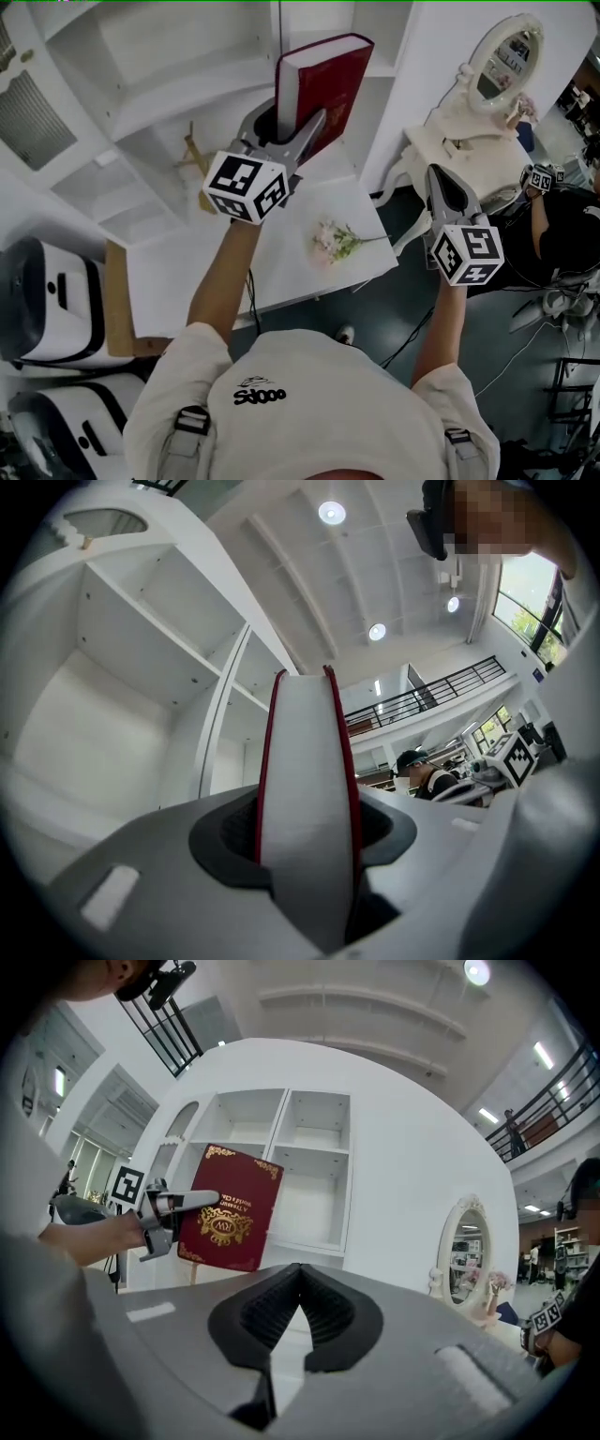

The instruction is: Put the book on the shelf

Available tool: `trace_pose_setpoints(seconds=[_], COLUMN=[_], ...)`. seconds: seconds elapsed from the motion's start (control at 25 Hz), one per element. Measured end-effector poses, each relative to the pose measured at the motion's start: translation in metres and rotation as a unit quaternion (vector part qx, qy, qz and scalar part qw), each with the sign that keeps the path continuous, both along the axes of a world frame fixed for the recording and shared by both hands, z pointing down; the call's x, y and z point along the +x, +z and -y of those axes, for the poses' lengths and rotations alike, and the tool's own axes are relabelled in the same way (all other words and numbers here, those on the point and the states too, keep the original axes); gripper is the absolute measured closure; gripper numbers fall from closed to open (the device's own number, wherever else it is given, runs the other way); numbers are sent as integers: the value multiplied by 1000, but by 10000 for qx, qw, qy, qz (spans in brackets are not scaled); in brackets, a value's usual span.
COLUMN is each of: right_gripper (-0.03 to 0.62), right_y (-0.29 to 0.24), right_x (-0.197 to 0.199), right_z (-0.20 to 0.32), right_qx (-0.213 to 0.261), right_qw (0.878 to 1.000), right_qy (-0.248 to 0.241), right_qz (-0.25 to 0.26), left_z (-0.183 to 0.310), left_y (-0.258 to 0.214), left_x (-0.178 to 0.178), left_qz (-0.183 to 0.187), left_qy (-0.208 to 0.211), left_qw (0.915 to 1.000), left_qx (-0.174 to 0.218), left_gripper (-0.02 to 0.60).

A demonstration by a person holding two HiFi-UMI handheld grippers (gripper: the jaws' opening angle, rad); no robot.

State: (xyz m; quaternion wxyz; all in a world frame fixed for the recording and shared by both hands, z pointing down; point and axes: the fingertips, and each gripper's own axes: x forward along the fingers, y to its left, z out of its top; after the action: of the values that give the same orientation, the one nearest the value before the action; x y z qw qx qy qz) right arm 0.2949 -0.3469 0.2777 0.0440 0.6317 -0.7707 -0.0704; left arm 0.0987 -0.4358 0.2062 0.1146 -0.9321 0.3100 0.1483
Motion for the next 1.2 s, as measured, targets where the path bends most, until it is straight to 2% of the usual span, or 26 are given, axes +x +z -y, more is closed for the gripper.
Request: trace_pose_setpoints(seconds=[0.12,0.24,0.4,0.52,0.72,0.8,1.0,1.2], right_gripper=[592,592,592,592,592,592,592,592], right_y=[-2,5,10,18,28,31,35,40], right_x=[24,53,82,97,113,118,138,149], right_z=[17,27,41,50,63,65,68,69], right_qx=[3,-93,-167,-287,-426,-453,-496,-541], right_qw=[10000,9999,9996,9992,9985,9983,9981,9977], right_qy=[-77,-104,-146,-199,-272,-288,-219,-184], right_qz=[55,91,173,187,232,243,306,356], left_z=[27,56,102,138,201,218,256,283], left_y=[-40,-77,-105,-109,-96,-94,-87,-85], left_x=[21,37,56,68,95,102,123,134], left_qz=[-197,-580,-671,-575,-260,-203,203,347], left_qy=[-159,-361,-990,-1341,-1755,-1827,-1841,-1918], left_qw=[9995,9976,9927,9893,9831,9814,9791,9749], left_qx=[190,147,162,25,-451,-551,-840,-1077], left_gripper=[358,357,357,357,356,356,365,365])
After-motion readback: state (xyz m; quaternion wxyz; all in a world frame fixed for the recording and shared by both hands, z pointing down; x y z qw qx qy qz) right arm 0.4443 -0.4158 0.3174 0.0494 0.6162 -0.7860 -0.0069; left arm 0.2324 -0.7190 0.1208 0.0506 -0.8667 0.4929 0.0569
